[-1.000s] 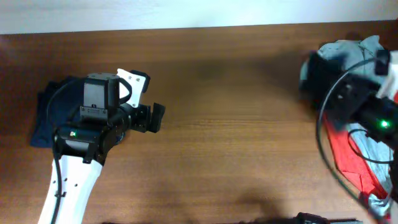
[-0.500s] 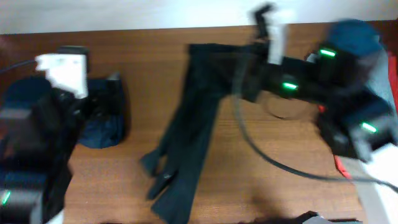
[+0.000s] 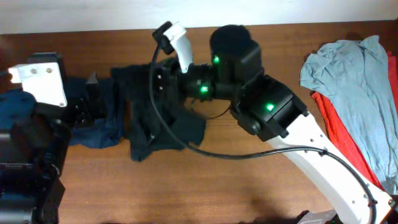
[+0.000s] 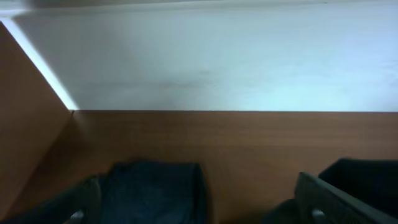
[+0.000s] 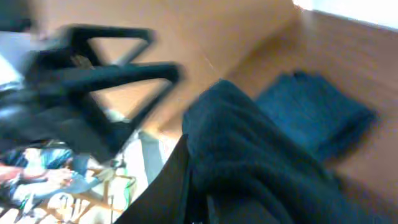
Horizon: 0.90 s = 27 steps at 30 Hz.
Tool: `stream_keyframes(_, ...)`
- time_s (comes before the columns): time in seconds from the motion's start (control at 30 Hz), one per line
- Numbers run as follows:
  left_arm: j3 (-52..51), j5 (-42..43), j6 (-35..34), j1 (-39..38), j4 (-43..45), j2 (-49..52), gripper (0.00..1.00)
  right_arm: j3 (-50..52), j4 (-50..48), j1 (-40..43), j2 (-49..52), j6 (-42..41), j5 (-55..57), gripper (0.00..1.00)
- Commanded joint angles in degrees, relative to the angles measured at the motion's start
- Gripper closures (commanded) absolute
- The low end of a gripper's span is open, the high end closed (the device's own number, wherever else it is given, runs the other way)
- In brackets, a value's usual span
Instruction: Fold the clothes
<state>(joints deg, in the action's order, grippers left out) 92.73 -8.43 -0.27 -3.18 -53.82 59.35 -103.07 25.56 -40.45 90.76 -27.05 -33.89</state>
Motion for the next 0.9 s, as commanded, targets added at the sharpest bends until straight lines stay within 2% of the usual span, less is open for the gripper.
stream_keyframes(0.0, 0.02, -1.07, -0.57, 0.35, 0.0, -0.46, 0.01, -0.55, 4.57, 0.92, -0.39, -0.44, 14.08, 0.96)
stream_keyframes(0.17, 0.02, -1.05, -0.59, 0.35, 0.0, -0.42, 0.01, -0.44, 16.55, 3.3, -0.37, -0.44, 33.11, 0.96)
stream_keyframes(0.3, 0.0, -1.05, -0.59, 0.35, -0.33, 0.13, 0.01, -0.44, 21.73, 6.75, -0.39, -0.42, 40.59, 0.96)
stream_keyframes(0.47, 0.0, -1.75, -0.57, 0.37, -0.94, 0.59, 0.01, -0.48, 21.62, 8.87, -0.9, 3.26, 31.04, 0.96)
stream_keyframes(0.63, 0.24, -13.18, -1.77, 0.35, -0.72, -0.61, 0.01, -0.87, 16.41, 5.09, -2.16, 3.19, 22.27, 0.96)
stream_keyframes(0.7, 0.35, -16.55, -2.58, 0.35, -0.66, -1.75, 0.01, -0.9, 11.67, 2.08, -2.56, 2.75, 18.82, 0.96)
stream_keyframes(0.87, 0.35, -17.4, -2.78, 0.35, -0.28, -3.3, 0.01, -0.87, -2.6, -7.39, -2.27, 1.46, 16.55, 0.96)
